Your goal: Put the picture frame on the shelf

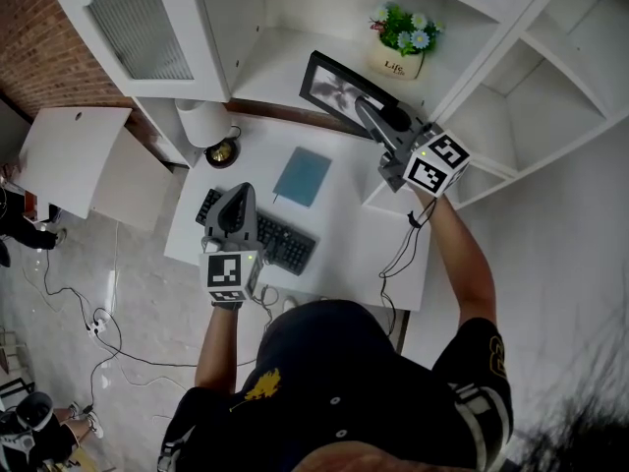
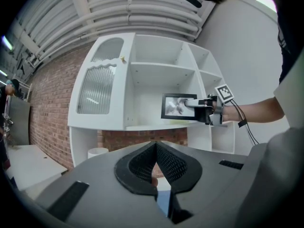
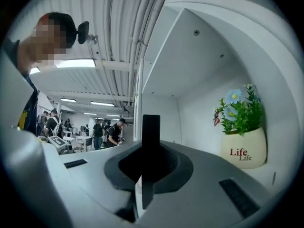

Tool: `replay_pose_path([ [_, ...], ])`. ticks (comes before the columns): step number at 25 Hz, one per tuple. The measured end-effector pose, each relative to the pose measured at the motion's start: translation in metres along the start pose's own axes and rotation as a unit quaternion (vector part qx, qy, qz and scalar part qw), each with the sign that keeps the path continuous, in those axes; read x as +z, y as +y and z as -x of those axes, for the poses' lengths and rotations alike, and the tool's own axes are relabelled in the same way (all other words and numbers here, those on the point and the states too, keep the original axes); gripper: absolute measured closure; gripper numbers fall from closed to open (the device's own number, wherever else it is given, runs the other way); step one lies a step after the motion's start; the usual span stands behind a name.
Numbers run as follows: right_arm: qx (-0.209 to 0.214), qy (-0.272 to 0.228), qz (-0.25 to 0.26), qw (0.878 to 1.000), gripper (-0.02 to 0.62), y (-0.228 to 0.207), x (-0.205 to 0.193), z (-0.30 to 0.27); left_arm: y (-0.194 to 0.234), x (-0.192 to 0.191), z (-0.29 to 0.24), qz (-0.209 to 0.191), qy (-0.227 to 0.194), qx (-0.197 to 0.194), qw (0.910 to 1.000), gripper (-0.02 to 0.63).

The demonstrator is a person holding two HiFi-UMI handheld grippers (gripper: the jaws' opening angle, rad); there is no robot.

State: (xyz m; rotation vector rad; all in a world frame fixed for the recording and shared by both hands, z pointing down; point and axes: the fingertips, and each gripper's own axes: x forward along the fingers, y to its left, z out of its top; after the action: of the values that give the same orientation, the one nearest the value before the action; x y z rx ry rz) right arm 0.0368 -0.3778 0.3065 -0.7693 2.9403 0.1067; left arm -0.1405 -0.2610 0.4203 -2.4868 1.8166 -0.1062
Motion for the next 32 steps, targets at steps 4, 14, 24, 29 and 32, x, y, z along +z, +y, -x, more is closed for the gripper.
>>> replay_pose_path([
  [4,0.005,-0.003,-0.001,1.000,0.580,-0.013,0.006,-0.013,0.002,0.001,0.002,-0.001,0.000,0.003,1.0000,0.589],
  [14,-0.009,0.006,-0.001,1.000,0.580,-0.036,0.012,-0.049,0.004,0.005,0.001,-0.003,-0.003,0.007,1.0000,0.589],
  [24,0.032,0.032,-0.016,0.999,0.580,-0.051,0.012,-0.082,0.008,0.003,0.003,0.000,-0.004,0.013,0.9999,0.589],
  [29,0.038,0.054,-0.007,0.998,0.580,-0.059,0.003,-0.093,0.011,0.003,0.007,0.001,-0.005,0.018,0.9998,0.589],
  [32,0.031,0.058,-0.009,0.998,0.580,-0.063,0.002,-0.095,0.012,0.003,0.010,0.003,-0.006,0.020,0.9998,0.589],
])
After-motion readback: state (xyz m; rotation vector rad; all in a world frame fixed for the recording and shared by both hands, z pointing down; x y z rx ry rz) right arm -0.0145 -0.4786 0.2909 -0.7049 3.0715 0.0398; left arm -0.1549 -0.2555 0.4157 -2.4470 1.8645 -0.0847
